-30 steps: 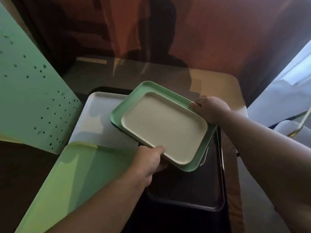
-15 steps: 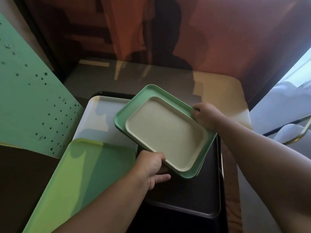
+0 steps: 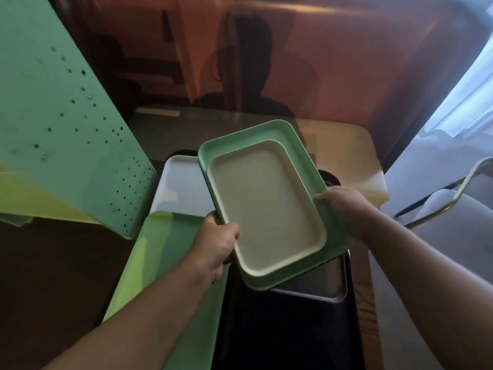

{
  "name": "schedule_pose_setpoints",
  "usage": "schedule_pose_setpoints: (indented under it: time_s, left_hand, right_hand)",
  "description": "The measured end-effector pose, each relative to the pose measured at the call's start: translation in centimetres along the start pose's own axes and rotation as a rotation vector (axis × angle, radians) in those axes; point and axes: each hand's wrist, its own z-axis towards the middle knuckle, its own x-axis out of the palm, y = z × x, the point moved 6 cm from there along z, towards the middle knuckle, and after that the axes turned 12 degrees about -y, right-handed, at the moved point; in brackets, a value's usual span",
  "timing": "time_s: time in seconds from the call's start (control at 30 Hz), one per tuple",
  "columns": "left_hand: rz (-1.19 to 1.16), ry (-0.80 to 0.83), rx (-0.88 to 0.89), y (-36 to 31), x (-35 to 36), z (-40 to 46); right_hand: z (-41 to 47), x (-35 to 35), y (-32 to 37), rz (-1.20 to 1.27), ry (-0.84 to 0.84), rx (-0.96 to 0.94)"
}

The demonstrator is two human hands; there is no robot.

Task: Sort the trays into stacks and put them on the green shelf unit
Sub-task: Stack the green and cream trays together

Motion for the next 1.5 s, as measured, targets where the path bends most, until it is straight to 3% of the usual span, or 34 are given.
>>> schedule_pose_setpoints:
  time_s: [0.13,0.3,0.63,0.93,1.1,1.37,1.5]
  left_hand:
    - [0.128,0.084,0.041,-1.2,-7.1,0.3]
    - [0.273,0.122,0.028,-0.8,-14.6,2.3]
    - [0.371,0.102,-0.012,2.5,-22.3,5.3]
    - [0.500,0.100,0.017,9.0,-22.4,9.2]
    - [0.620,0.083,0.044,7.6,-22.5,6.9]
    - [0.600,0.100,0.065,7.4,-22.7,6.8]
    - [0.625,0.123,-0.005,9.9,-22.6,10.2]
  right_hand:
    - [-8.9,5.2,-1.6,0.344,0.056,0.214]
    - [-15.3,13.9,-4.5,0.473,-0.055,0.372]
    - [-21.1,21.4,-3.3,0.384,-0.145,0.373]
    - [-21.6,23.0,-4.6,0.086,-0.336,0.282]
    - [-21.1,23.1,-5.2,0.010,-0.334,0.252]
    - [-20.8,23.3,-5.8,-0.038,-0.319,0.299]
    - [-20.6,23.5,-5.8,-0.047,-0.325,0.320]
